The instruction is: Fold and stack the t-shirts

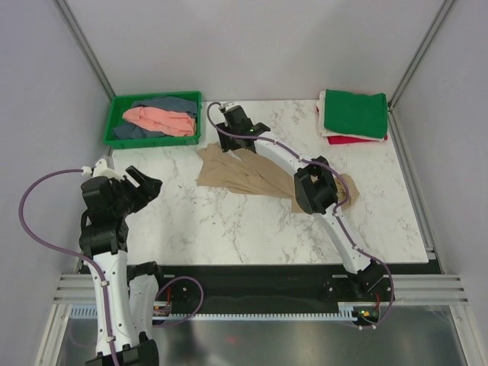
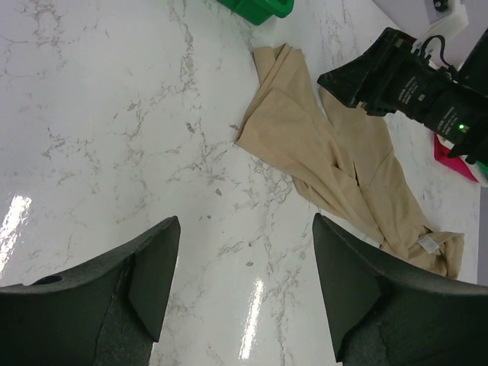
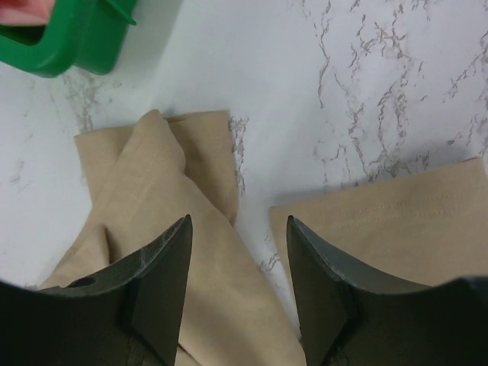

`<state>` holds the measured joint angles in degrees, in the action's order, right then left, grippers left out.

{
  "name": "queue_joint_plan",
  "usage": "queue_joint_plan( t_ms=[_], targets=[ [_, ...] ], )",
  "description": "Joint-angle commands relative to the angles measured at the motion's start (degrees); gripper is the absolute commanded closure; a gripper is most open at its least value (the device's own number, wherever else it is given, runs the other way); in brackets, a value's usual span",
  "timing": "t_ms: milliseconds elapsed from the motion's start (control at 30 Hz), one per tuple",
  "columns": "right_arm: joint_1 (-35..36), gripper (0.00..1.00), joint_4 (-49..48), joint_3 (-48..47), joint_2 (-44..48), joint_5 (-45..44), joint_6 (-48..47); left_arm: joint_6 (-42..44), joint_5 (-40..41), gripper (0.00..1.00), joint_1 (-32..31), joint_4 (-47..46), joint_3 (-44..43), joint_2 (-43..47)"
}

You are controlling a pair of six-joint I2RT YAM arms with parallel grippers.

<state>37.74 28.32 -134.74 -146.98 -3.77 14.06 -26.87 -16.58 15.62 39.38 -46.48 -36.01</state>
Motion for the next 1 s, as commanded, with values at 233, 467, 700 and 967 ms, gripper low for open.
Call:
queue_joint_plan(
  t_ms=[233,467,700,967],
  targets=[
    [0.14,0.42,1.74,-2.90,-4.46,-7.57,-3.25,1.47,-0.91,0.23,-0.15,-2.29,0.34,0.50],
    [-0.29,0.48,1.04,-2.99,-7.36,-7.92,-2.99,1.47,-1.00,0.23,-0.15,-2.29,0.42,0.41],
    [-1.35,0.90,0.34,-1.23,-7.10,-6.34,-3.16,1.56,-1.00,0.23,-0.06,-2.29,0.34,0.15],
    [-1.53,1.00,0.42,2.71,6.13,-8.54,-9.14,1.56,-0.30,0.23,-0.15,-2.29,0.51,0.06]
  ],
)
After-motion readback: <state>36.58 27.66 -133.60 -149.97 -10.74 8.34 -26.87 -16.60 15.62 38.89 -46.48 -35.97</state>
